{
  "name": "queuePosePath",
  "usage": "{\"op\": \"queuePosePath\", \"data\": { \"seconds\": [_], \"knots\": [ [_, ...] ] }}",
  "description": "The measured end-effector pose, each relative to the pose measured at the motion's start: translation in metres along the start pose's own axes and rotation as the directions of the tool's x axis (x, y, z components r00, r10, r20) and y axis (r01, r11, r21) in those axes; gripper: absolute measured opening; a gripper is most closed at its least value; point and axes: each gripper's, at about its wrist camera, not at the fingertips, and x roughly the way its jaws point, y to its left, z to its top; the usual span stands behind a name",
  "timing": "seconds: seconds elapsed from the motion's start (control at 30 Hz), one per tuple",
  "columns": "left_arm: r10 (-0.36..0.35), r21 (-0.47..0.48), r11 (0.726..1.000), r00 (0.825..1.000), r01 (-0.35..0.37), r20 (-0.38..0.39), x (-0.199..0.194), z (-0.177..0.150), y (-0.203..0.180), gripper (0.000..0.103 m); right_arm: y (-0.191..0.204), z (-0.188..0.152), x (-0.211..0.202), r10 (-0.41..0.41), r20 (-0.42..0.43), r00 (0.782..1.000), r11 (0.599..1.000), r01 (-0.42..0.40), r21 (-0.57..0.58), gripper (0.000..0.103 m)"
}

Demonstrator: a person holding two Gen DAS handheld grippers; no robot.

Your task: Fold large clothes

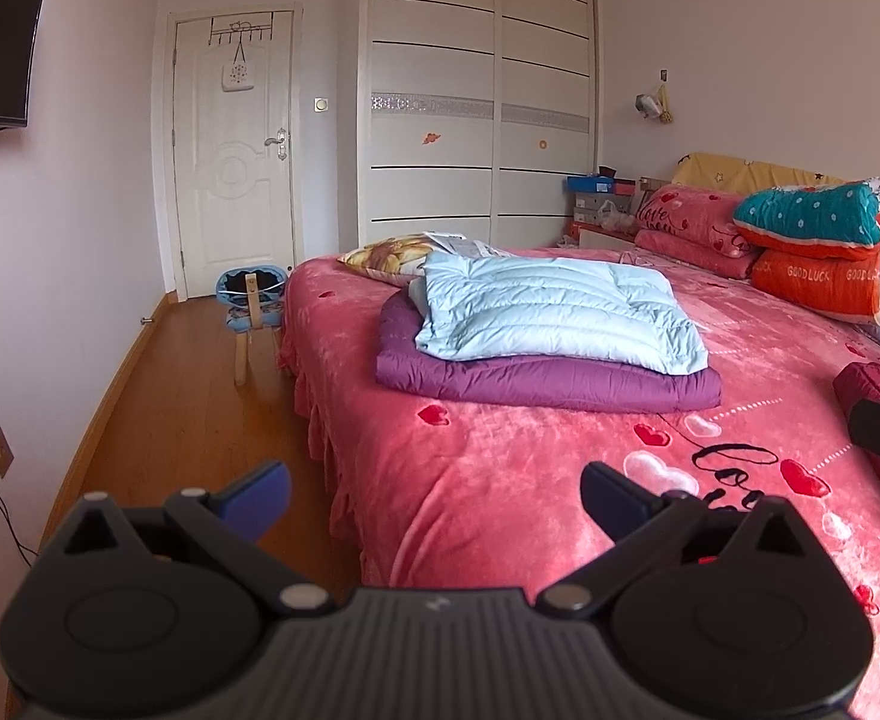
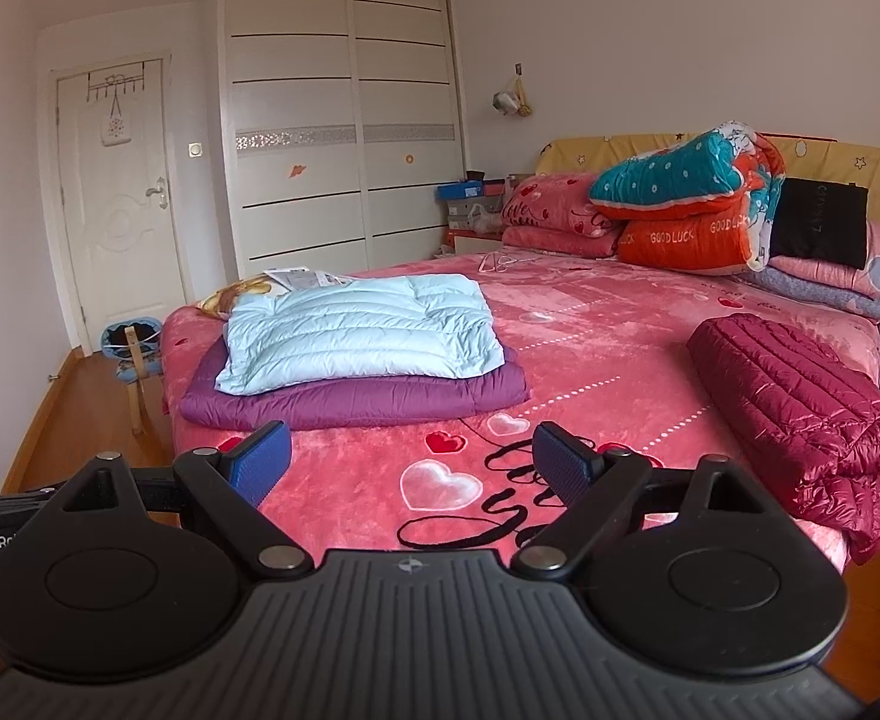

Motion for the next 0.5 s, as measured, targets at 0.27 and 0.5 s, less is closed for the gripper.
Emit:
{"op": "queuePosePath", "data": {
  "seconds": [0.27, 0.5],
  "knots": [
    [-0.020, 0.006, 1.000, 1.000, 0.020, -0.007, 0.006, -0.002, -0.003, 0.102, -0.011, -0.003, 0.002, 0.010, -0.018, 1.000, 1.000, -0.009, 0.008, 0.103],
    [-0.031, 0.033, 0.999, 0.999, 0.031, -0.018, 0.011, -0.005, -0.012, 0.102, -0.017, -0.006, 0.005, 0.000, -0.024, 1.000, 0.999, 0.001, 0.032, 0.103]
  ]
}}
